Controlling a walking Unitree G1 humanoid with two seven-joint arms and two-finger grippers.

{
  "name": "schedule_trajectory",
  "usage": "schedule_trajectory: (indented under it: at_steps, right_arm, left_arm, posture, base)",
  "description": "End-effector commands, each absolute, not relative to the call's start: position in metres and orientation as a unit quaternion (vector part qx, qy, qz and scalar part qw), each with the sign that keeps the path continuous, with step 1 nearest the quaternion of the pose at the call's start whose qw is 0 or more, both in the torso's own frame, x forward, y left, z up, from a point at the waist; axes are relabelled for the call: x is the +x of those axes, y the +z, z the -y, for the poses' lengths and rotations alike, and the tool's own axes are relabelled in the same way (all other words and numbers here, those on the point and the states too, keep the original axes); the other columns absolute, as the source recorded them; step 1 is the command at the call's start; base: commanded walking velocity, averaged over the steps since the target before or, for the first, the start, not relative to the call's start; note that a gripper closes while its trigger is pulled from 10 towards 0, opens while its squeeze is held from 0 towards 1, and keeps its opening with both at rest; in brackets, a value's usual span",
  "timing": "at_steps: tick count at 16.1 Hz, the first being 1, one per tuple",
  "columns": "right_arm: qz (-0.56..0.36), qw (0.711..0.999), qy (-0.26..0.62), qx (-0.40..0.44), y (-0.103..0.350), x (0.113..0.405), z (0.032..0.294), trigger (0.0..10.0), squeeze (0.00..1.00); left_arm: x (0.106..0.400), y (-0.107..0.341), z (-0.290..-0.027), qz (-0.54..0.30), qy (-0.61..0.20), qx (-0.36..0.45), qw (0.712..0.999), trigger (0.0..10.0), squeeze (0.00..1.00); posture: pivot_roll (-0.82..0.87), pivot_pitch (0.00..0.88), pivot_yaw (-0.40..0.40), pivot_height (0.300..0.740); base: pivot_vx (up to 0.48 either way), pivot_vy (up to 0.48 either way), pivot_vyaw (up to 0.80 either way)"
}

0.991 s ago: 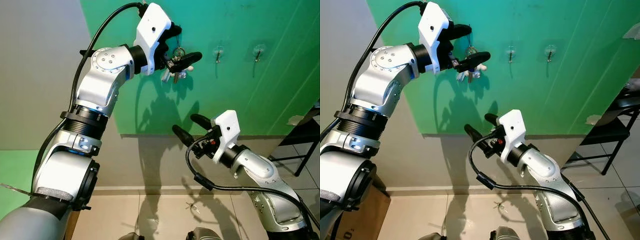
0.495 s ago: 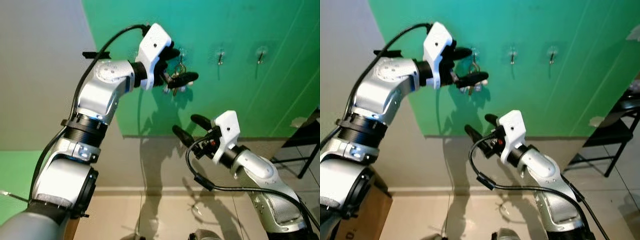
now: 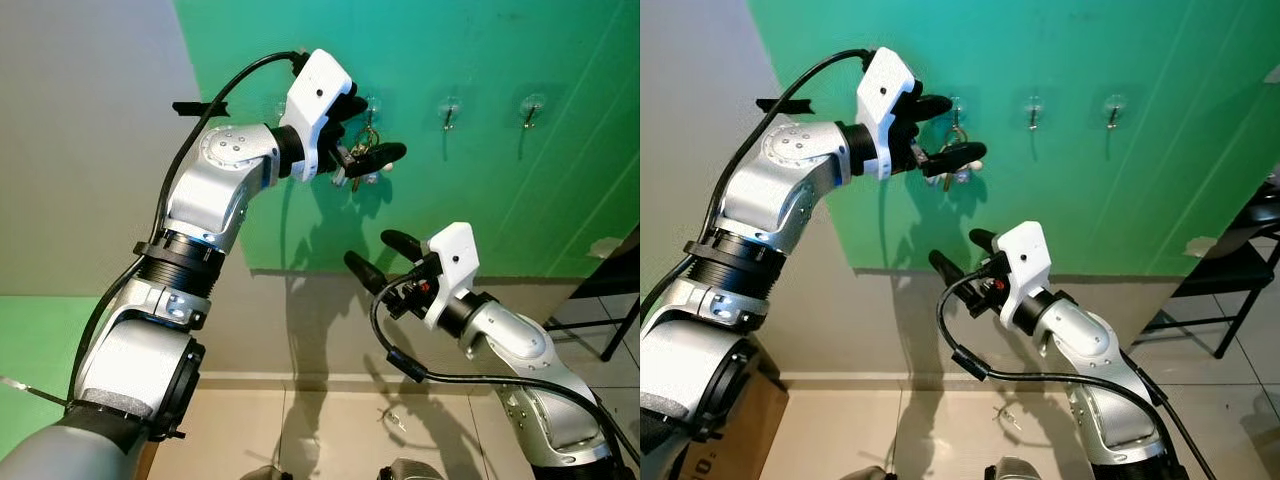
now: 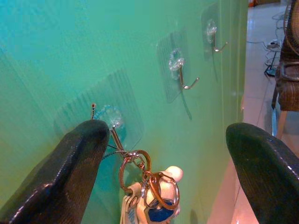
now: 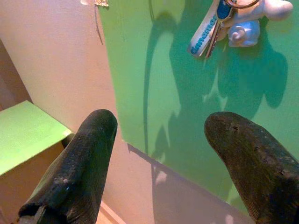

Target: Hang keys on a hook

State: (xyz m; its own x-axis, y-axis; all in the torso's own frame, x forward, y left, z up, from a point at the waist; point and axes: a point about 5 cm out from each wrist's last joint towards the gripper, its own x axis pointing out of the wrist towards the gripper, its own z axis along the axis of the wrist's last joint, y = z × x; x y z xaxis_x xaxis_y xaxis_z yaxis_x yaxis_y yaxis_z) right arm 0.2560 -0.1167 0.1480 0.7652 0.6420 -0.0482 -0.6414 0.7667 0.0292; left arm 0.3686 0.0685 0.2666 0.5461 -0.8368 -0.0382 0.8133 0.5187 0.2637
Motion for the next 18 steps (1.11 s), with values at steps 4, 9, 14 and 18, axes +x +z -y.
schedule_trajectory:
  at_steps: [4,9,14,18]
  right_arm:
    - [-0.033,0.938,0.346,0.004,0.146,0.252,0.114,10.0,0.00]
    - [-0.037,0.938,0.345,0.004,0.144,0.251,0.115,10.0,0.00]
    - [-0.039,0.937,0.346,0.003,0.144,0.251,0.115,10.0,0.00]
    - [-0.042,0.936,0.349,0.003,0.143,0.250,0.115,10.0,0.00]
  left_arm:
    - [0.373,0.255,-0.085,0.006,-0.435,0.123,0.892,10.0,1.00]
    - [0.382,0.219,-0.092,-0.133,-0.372,-0.068,0.916,10.0,0.00]
    - [0.385,0.208,-0.100,-0.182,-0.331,-0.157,0.912,10.0,0.00]
    - [0.389,0.202,-0.108,-0.211,-0.278,-0.230,0.908,10.0,0.00]
  posture:
    - [-0.18,0.000,0.080,0.722]
    - [-0.18,0.000,0.084,0.722]
    - [-0.18,0.000,0.080,0.722]
    - [-0.17,0.000,0.076,0.722]
  base:
    - [0.000,0.000,0.00]
    - [0.000,0.000,0.00]
    - [0.000,0.000,0.00]
    - [0.000,0.000,0.00]
